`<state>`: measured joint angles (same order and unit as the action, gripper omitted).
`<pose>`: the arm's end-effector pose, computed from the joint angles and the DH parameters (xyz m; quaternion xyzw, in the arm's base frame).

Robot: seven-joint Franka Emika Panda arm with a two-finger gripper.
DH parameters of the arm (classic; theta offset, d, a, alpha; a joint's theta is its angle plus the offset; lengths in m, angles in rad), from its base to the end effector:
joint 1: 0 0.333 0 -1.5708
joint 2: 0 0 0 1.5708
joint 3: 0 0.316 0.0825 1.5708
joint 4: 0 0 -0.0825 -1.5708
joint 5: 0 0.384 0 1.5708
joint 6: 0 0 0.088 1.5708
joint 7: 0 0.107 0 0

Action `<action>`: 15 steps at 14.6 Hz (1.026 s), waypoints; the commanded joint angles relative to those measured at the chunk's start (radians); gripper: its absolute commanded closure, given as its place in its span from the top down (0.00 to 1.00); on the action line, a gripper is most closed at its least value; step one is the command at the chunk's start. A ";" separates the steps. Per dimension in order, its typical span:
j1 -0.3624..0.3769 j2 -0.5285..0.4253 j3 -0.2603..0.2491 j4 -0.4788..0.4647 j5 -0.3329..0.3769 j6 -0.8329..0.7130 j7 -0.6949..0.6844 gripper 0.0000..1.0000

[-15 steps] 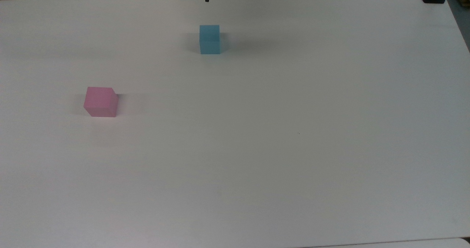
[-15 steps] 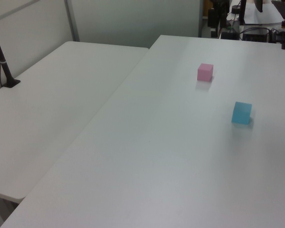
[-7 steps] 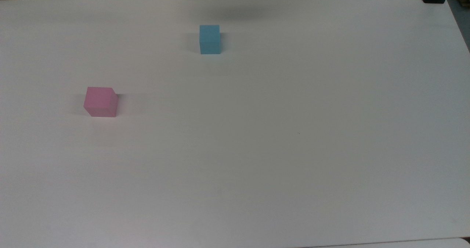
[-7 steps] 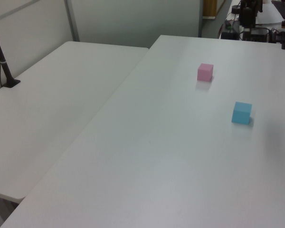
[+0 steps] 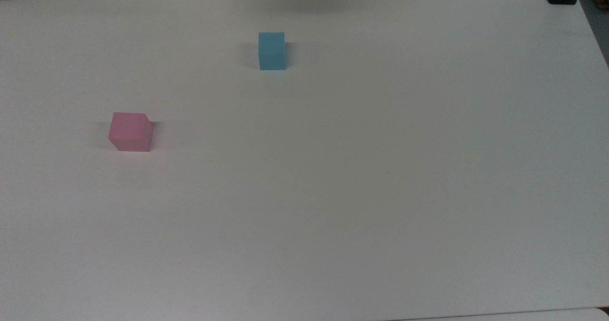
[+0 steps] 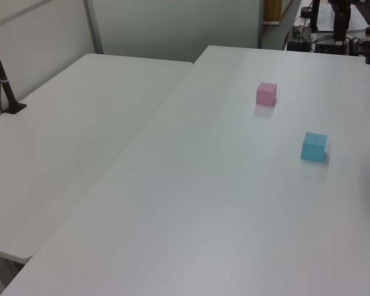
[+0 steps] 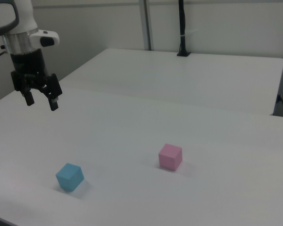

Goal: Put blue cube on pink cube

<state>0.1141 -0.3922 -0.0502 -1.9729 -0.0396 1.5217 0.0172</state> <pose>0.4216 0.0186 0.6230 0.9992 0.0251 -0.0293 0.0115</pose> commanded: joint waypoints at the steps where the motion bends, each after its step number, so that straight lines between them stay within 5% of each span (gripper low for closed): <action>1: 0.038 -0.025 -0.005 -0.044 0.053 0.060 -0.019 1.00; 7: 0.035 -0.050 -0.011 -0.165 0.053 0.178 -0.022 1.00; 15: 0.036 0.007 -0.020 -0.510 -0.032 0.555 -0.017 1.00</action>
<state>0.1452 -0.3957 -0.0636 -2.3796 -0.0325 1.9629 0.0114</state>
